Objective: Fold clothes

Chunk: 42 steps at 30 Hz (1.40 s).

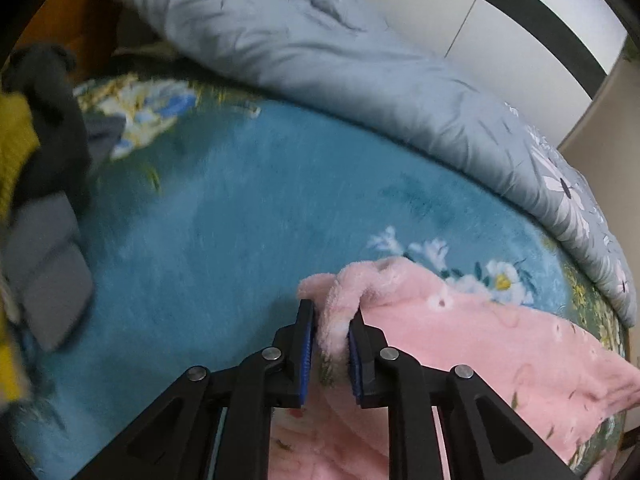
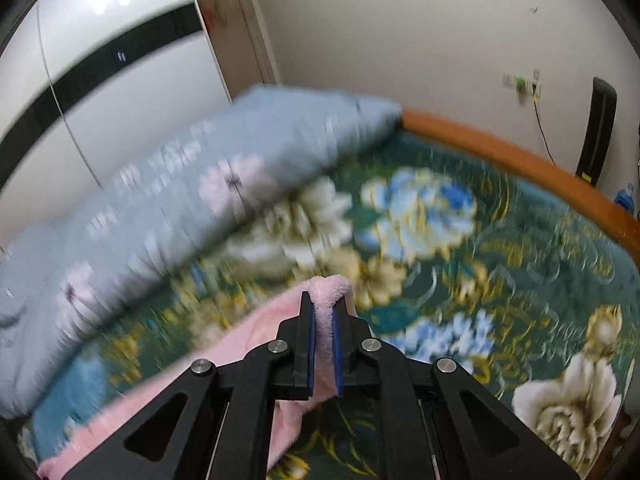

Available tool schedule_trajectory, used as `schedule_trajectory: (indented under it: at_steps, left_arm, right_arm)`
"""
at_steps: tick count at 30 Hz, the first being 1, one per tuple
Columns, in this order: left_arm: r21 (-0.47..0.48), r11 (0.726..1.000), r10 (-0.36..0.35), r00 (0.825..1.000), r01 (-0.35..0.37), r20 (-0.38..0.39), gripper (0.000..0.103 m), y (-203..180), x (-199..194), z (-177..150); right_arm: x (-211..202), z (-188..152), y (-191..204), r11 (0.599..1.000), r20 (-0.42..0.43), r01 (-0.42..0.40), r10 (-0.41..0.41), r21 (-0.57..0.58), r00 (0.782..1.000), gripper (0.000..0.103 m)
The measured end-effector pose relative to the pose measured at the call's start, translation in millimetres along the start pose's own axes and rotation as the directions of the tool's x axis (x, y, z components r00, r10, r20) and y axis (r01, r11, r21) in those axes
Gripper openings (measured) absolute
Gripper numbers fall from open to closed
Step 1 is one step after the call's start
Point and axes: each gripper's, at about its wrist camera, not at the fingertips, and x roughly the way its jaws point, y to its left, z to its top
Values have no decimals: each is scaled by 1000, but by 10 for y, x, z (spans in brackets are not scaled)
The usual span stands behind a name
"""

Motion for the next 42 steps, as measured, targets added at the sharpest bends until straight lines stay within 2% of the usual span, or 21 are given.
schedule_trajectory:
  at_steps: [2, 3, 4, 6, 7, 8, 12, 14, 16, 19, 24, 28, 31, 34, 36, 39, 42]
  left_arm:
    - [-31, 999, -27, 999, 26, -19, 28, 56, 18, -20]
    - [-47, 998, -45, 998, 44, -31, 36, 79, 11, -20]
    - [-59, 996, -64, 997, 62, -39, 46, 101, -22, -13]
    - [-60, 995, -79, 996, 77, -37, 57, 109, -151, -28]
    - [-54, 995, -83, 996, 81, -33, 60, 108, -233, -40]
    - [-41, 996, -82, 996, 81, -28, 61, 106, -329, -66]
    - [-5, 997, -81, 997, 81, 6, 67, 166, -757, -210]
    - [2, 997, -73, 996, 73, 40, 72, 280, -996, -339]
    - [1, 998, -64, 995, 64, 74, 78, 404, -1193, -521]
    - [4, 997, -78, 993, 78, 91, 78, 597, -1398, -884]
    - [-44, 997, -62, 998, 63, 33, 78, 821, -1403, -1345]
    - [-97, 994, -58, 998, 57, -15, 78, 855, -1352, -1556]
    - [-125, 991, -57, 997, 49, -56, 78, 848, -1318, -1680]
    - [-150, 986, -81, 992, 66, -93, 78, 824, -1248, -1746]
    - [-166, 983, -96, 988, 76, -117, 78, 799, -1195, -1782]
    - [-182, 980, -105, 985, 79, -138, 78, 753, -1151, -1822]
    - [-197, 979, -70, 988, 42, -138, 78, 691, -1149, -1849]
  right_arm:
    - [150, -108, -15, 1000, -31, 18, -19, -18, 999, 9]
    - [178, -139, -25, 999, -34, 21, -21, -24, 999, 9]
    - [186, -161, -27, 999, -38, 16, -18, -34, 999, 14]
    - [176, -201, -28, 998, -52, -3, 0, -56, 999, 33]
    - [154, -220, -28, 998, -61, -18, 14, -67, 998, 48]
    - [116, -230, -23, 997, -64, -30, 25, -77, 998, 54]
    - [-189, -290, -73, 991, -50, -90, 86, -99, 995, 58]
    - [-388, -355, -150, 984, -35, -153, 151, -85, 988, 69]
    - [-580, -457, -245, 974, -20, -217, 216, -69, 976, 74]
    - [-757, -695, -373, 960, -41, -278, 276, -40, 960, 84]
    - [-867, -1172, -439, 961, -169, -278, 272, -11, 947, 85]
    - [-908, -1521, -546, 964, -248, -247, 265, 100, 932, 85]
    - [-1013, -1685, -683, 957, -227, -231, 268, 175, 936, 85]
    - [-1106, -1765, -776, 950, -198, -251, 286, 184, 937, 85]
    - [-1135, -1770, -804, 954, -201, -236, 271, 182, 941, 85]
    - [-1159, -1799, -586, 956, -215, -266, 287, 122, 933, 85]
    - [-1182, -1831, -344, 952, -231, -302, 306, 56, 923, 85]
